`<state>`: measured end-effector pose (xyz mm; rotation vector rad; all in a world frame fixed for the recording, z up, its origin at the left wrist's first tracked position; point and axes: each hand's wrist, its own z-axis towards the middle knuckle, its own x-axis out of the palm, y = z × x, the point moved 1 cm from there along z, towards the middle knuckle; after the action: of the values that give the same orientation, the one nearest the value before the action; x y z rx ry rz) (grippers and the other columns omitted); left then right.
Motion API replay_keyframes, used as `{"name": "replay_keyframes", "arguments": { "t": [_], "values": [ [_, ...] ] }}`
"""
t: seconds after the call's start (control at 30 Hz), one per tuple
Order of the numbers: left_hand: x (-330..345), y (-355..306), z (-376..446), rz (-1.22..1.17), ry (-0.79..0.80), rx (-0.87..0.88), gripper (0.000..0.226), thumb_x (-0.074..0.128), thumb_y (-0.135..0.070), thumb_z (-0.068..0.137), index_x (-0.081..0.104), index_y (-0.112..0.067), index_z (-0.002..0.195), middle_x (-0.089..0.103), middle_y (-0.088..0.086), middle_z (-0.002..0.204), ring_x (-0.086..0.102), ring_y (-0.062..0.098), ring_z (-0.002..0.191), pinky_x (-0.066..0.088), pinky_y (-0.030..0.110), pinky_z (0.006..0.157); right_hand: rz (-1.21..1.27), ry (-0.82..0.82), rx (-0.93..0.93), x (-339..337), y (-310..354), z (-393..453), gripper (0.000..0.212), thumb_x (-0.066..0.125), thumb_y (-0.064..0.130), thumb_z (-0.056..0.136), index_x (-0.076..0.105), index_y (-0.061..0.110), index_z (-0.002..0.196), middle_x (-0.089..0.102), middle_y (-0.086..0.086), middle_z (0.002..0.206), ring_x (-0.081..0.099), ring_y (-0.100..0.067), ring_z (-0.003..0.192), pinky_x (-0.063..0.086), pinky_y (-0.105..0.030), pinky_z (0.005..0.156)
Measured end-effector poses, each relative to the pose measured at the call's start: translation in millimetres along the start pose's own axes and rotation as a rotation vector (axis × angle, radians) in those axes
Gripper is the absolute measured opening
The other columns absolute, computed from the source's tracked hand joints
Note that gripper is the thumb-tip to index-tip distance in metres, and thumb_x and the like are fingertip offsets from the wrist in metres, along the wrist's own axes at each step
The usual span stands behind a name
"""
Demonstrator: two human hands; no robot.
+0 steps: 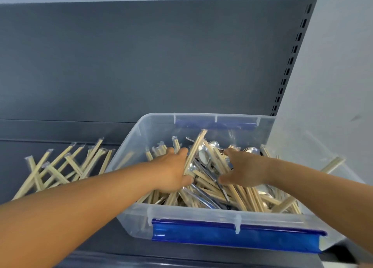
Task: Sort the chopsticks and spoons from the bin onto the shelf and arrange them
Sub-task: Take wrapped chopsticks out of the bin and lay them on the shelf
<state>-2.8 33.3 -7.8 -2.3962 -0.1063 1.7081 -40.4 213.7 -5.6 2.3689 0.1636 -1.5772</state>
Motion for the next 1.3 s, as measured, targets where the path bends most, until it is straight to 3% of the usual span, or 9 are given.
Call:
{"name": "replay_keyframes", "arguments": {
  "t": [0.13, 0.33, 0.5, 0.73, 0.83, 0.9, 1.0, 1.17, 1.3],
  "values": [
    [-2, -1, 6, -0.081, -0.056, 0.020, 0.080, 0.064, -0.035, 0.088, 0.012, -0.022, 0.147, 0.018, 0.009, 0.150, 0.049, 0.027, 0.120, 0.042, 0.038, 0.100, 0.073, -0.047, 0.008, 3, 4, 5, 0.091, 0.069, 0.044, 0.080, 0.016, 0.016, 0.148, 0.046, -0.004, 0.139, 0.052, -0.024, 0.117, 0.047, -0.037, 0.097],
    [3, 6, 13, -0.094, -0.025, -0.089, 0.107, 0.066, -0.044, 0.084, -0.017, -0.022, 0.148, 0.001, 0.017, 0.157, 0.046, 0.030, 0.127, 0.041, 0.036, 0.102, 0.007, 0.004, 0.108, 5, -5, 0, 0.099, 0.066, 0.054, 0.079, 0.014, 0.004, 0.148, 0.045, -0.009, 0.140, 0.053, -0.024, 0.114, 0.046, -0.036, 0.098],
    [2, 4, 18, -0.228, -0.100, -0.088, 0.121, 0.076, -0.032, 0.078, -0.023, -0.027, 0.146, 0.003, 0.016, 0.157, 0.035, 0.032, 0.136, 0.040, 0.035, 0.100, 0.170, -0.038, 0.137, 11, -2, 7, 0.096, 0.079, 0.042, 0.070, 0.022, 0.014, 0.142, 0.052, -0.005, 0.119, 0.059, -0.020, 0.095, 0.056, -0.037, 0.084],
    [2, 5, 20, -0.393, -0.110, -0.181, 0.128, 0.079, -0.020, 0.075, -0.030, -0.023, 0.144, 0.037, 0.015, 0.142, 0.059, 0.025, 0.103, 0.052, 0.028, 0.079, 0.333, -0.069, 0.183, 8, -1, 6, 0.086, 0.080, 0.017, 0.070, 0.026, 0.015, 0.136, 0.054, -0.008, 0.108, 0.063, -0.024, 0.088, 0.059, -0.039, 0.074],
    [2, 4, 18, -0.403, -0.119, -0.178, 0.119, 0.077, -0.019, 0.079, -0.019, -0.016, 0.148, 0.044, 0.012, 0.134, 0.055, 0.023, 0.102, 0.046, 0.026, 0.080, 0.401, -0.059, 0.196, 8, 1, 5, 0.065, 0.078, 0.011, 0.071, 0.038, 0.008, 0.122, 0.060, -0.012, 0.097, 0.063, -0.023, 0.080, 0.057, -0.036, 0.069],
    [1, 3, 19, -0.411, -0.132, -0.175, 0.102, 0.077, -0.018, 0.078, 0.001, -0.012, 0.146, 0.050, 0.005, 0.108, 0.052, 0.019, 0.090, 0.044, 0.025, 0.074, 0.405, -0.045, 0.198, 7, 3, 4, 0.056, 0.079, 0.016, 0.072, 0.043, 0.005, 0.113, 0.063, -0.012, 0.095, 0.064, -0.022, 0.079, 0.057, -0.036, 0.068],
    [2, 5, 21, -0.395, -0.139, -0.193, 0.073, 0.077, -0.016, 0.076, 0.028, -0.010, 0.130, 0.051, 0.005, 0.094, 0.056, 0.018, 0.081, 0.044, 0.025, 0.059, 0.428, 0.002, 0.195, 7, 6, 4, 0.051, 0.078, 0.020, 0.076, 0.040, 0.008, 0.108, 0.065, -0.013, 0.094, 0.066, -0.022, 0.076, 0.059, -0.034, 0.061],
    [2, 3, 22, -0.405, -0.126, -0.179, 0.043, 0.077, -0.020, 0.077, 0.046, -0.010, 0.105, 0.054, 0.004, 0.086, 0.055, 0.016, 0.073, 0.038, 0.021, 0.050, 0.376, 0.015, 0.221, 7, 8, 4, 0.059, 0.076, 0.016, 0.074, 0.039, 0.006, 0.118, 0.062, -0.012, 0.097, 0.066, -0.026, 0.088, 0.056, -0.036, 0.073],
    [3, -1, 24, -0.455, -0.109, -0.135, 0.021, 0.067, -0.013, 0.084, 0.051, -0.015, 0.072, 0.049, 0.002, 0.071, 0.051, 0.013, 0.063, 0.036, 0.020, 0.048, 0.294, -0.010, 0.230, 0, 8, -2, 0.033, 0.065, 0.011, 0.079, 0.055, 0.000, 0.108, 0.058, -0.010, 0.086, 0.057, -0.021, 0.075, 0.047, -0.030, 0.065]
  ]
}}
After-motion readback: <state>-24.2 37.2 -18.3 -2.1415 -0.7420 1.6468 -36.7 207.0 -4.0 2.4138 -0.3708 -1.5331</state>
